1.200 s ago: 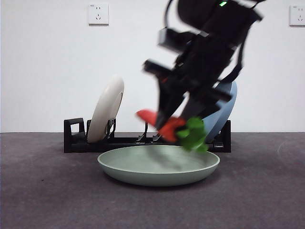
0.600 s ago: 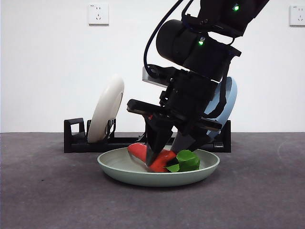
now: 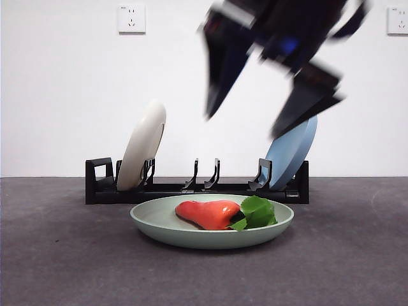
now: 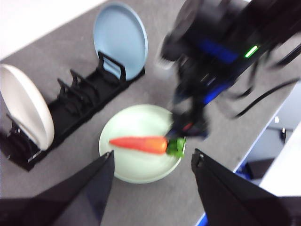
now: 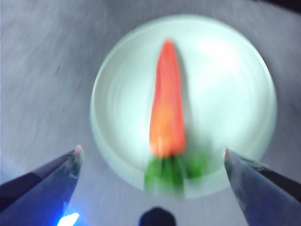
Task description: Take the green plate from the plate rack,put the plate on the table,take the carrot from the table,put the carrot in the plate
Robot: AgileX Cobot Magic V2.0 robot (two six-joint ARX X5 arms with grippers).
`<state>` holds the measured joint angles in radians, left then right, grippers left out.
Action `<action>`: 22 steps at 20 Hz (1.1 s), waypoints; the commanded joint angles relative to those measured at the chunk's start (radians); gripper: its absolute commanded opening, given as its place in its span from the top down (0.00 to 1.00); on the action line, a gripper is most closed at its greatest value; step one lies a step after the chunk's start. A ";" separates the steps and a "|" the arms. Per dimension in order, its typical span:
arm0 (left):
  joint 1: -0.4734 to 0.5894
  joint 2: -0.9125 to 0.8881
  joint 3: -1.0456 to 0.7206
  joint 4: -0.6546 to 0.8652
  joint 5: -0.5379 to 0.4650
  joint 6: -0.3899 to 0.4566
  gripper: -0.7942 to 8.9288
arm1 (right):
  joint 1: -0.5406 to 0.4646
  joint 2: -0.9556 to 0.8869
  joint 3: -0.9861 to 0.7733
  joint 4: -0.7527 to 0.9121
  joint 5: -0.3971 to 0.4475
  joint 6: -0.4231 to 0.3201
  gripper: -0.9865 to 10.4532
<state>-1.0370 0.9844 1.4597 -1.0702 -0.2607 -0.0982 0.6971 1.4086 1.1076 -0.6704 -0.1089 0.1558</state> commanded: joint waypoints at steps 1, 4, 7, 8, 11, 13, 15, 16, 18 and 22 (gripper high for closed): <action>-0.004 -0.001 0.000 -0.040 0.002 -0.005 0.63 | 0.001 -0.121 -0.003 -0.172 -0.055 -0.025 0.48; -0.004 -0.001 0.000 -0.077 0.005 -0.006 0.63 | 0.001 -0.233 -0.003 -0.314 -0.103 -0.026 0.49; -0.004 -0.001 0.000 -0.104 0.005 -0.007 0.63 | 0.001 -0.309 -0.003 -0.395 -0.103 -0.026 0.65; -0.004 -0.001 0.000 -0.114 0.006 -0.007 0.64 | 0.001 -0.332 -0.003 -0.416 -0.103 -0.026 0.72; -0.004 -0.001 0.000 -0.146 0.008 -0.007 0.82 | 0.001 -0.386 -0.003 -0.450 -0.102 -0.027 0.88; -0.004 -0.001 0.000 -0.160 0.007 -0.007 0.94 | 0.001 -0.415 -0.003 -0.457 -0.102 -0.040 0.93; -0.004 -0.001 0.000 -0.166 0.008 -0.007 0.93 | 0.001 -0.432 -0.003 -0.459 -0.101 -0.043 0.92; -0.004 -0.001 0.000 -0.168 0.008 -0.007 0.93 | 0.001 -0.439 -0.003 -0.459 -0.101 -0.042 0.92; -0.004 -0.001 0.000 -0.170 0.007 -0.007 0.93 | 0.001 -0.447 -0.003 -0.460 -0.101 -0.040 0.92; -0.004 -0.001 0.000 -0.172 0.004 -0.007 0.92 | 0.001 -0.449 -0.003 -0.460 -0.100 -0.041 0.91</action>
<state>-1.0370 0.9844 1.4597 -1.2415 -0.2550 -0.0986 0.6971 0.9596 1.1076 -1.1313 -0.2092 0.1196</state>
